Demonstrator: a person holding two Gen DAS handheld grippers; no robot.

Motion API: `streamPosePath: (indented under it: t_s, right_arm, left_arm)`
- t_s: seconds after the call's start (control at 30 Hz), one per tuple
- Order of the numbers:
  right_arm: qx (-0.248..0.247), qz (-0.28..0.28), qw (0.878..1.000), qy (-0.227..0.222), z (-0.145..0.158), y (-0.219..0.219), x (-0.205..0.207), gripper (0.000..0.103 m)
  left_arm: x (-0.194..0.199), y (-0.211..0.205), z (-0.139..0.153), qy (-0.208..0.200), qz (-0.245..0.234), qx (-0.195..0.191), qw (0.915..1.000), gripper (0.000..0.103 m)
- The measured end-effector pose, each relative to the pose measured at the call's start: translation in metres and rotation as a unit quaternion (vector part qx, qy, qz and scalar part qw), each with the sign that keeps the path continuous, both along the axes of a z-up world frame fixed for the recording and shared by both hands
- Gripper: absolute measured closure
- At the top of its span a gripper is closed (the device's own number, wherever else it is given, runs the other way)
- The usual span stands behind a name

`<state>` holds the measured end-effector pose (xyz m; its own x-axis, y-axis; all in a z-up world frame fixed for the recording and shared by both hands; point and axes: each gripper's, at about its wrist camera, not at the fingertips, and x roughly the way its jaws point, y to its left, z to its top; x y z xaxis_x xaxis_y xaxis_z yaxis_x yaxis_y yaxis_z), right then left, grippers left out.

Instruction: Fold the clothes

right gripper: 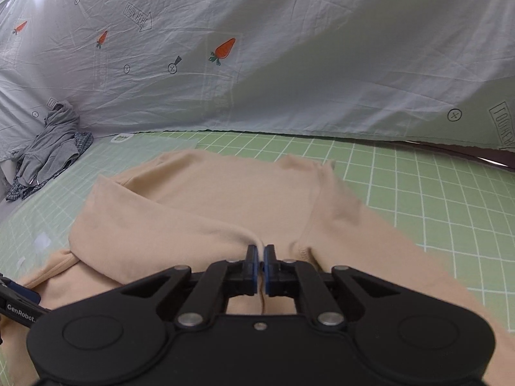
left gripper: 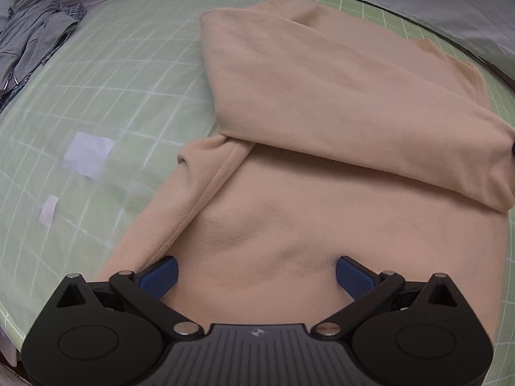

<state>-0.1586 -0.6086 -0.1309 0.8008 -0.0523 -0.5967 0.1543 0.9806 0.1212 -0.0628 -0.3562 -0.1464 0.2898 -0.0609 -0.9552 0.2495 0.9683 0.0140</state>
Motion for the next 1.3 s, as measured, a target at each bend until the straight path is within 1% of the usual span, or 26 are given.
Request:
streamPosePath:
  t_s: [0.1, 0.23, 0.37, 0.43, 0.53, 0.6, 0.63, 0.67, 0.73, 0.8, 0.83, 0.93, 0.97, 1.0, 1.1, 1.17, 1.23, 1.3]
  right_arm:
    - [-0.022, -0.052, 0.998, -0.017, 0.009, -0.025, -0.005, 0.099]
    - [-0.058, -0.125, 0.99, -0.014, 0.013, -0.062, -0.016, 0.099]
    - [-0.05, -0.196, 0.979, 0.011, 0.001, -0.095, -0.032, 0.099]
    - [-0.049, -0.227, 0.972, 0.028, -0.006, -0.102, -0.038, 0.099]
    - [-0.035, -0.261, 0.963, 0.053, -0.014, -0.104, -0.046, 0.097]
    - [-0.037, -0.275, 0.959, 0.066, -0.015, -0.096, -0.048, 0.086]
    - [-0.038, -0.274, 0.959, 0.067, -0.014, -0.09, -0.049, 0.062]
    - [-0.037, -0.267, 0.961, 0.063, -0.013, -0.083, -0.051, 0.037]
    - [-0.04, -0.249, 0.966, 0.056, -0.008, -0.067, -0.053, 0.021]
    - [-0.045, -0.235, 0.969, 0.057, -0.003, -0.049, -0.053, 0.013]
    - [-0.043, -0.231, 0.97, 0.059, -0.002, -0.041, -0.053, 0.001]
    - [-0.033, -0.212, 0.975, 0.049, 0.003, -0.015, -0.058, 0.0]
    - [-0.03, -0.205, 0.977, 0.047, 0.003, -0.006, -0.06, 0.0]
    - [-0.025, -0.197, 0.979, 0.047, 0.003, 0.003, -0.061, 0.0]
    - [-0.003, -0.161, 0.986, 0.036, 0.005, 0.03, -0.066, 0.0]
    - [0.002, -0.162, 0.986, 0.031, 0.007, 0.05, -0.068, 0.0]
    - [0.011, -0.17, 0.985, 0.036, 0.007, 0.068, -0.066, 0.0]
    - [0.021, -0.177, 0.983, 0.039, 0.005, 0.084, -0.062, 0.0]
  left_arm:
    - [0.001, -0.002, 0.0, 0.003, 0.003, 0.001, 1.0, 0.0]
    - [0.003, -0.004, 0.001, 0.007, 0.007, 0.002, 0.9999, 0.0]
    - [0.004, -0.006, 0.002, 0.009, 0.01, 0.003, 0.9999, 0.0]
    - [0.002, -0.004, 0.003, 0.009, 0.009, 0.003, 0.9999, 0.0]
    - [0.001, -0.003, 0.004, 0.007, 0.007, 0.003, 0.9999, 0.0]
    - [0.001, 0.003, 0.001, 0.005, 0.005, 0.002, 1.0, 0.0]
    - [-0.001, 0.005, 0.001, 0.003, 0.005, 0.001, 1.0, 0.0]
    - [-0.003, 0.005, 0.001, 0.002, 0.004, 0.001, 1.0, 0.0]
    - [-0.005, 0.006, 0.001, -0.003, 0.001, 0.0, 1.0, 0.0]
    - [-0.007, 0.007, 0.002, -0.007, -0.003, -0.002, 1.0, 0.0]
    - [-0.007, 0.007, 0.002, -0.01, -0.006, -0.004, 0.9999, 0.0]
    - [-0.008, 0.011, 0.003, -0.017, -0.026, -0.01, 0.9995, 0.0]
    - [-0.01, 0.013, 0.004, -0.019, -0.032, -0.018, 0.9991, 0.0]
    - [-0.013, 0.017, 0.006, -0.021, -0.037, -0.029, 0.9987, 0.0]
    - [-0.021, 0.035, 0.021, -0.033, -0.043, -0.093, 0.9942, 0.0]
    - [-0.024, 0.049, 0.037, -0.057, -0.058, -0.117, 0.9898, 0.0]
    - [-0.024, 0.063, 0.054, -0.088, -0.069, -0.12, 0.9865, 0.0]
    - [-0.022, 0.082, 0.065, -0.108, -0.072, -0.126, 0.9835, 0.0]
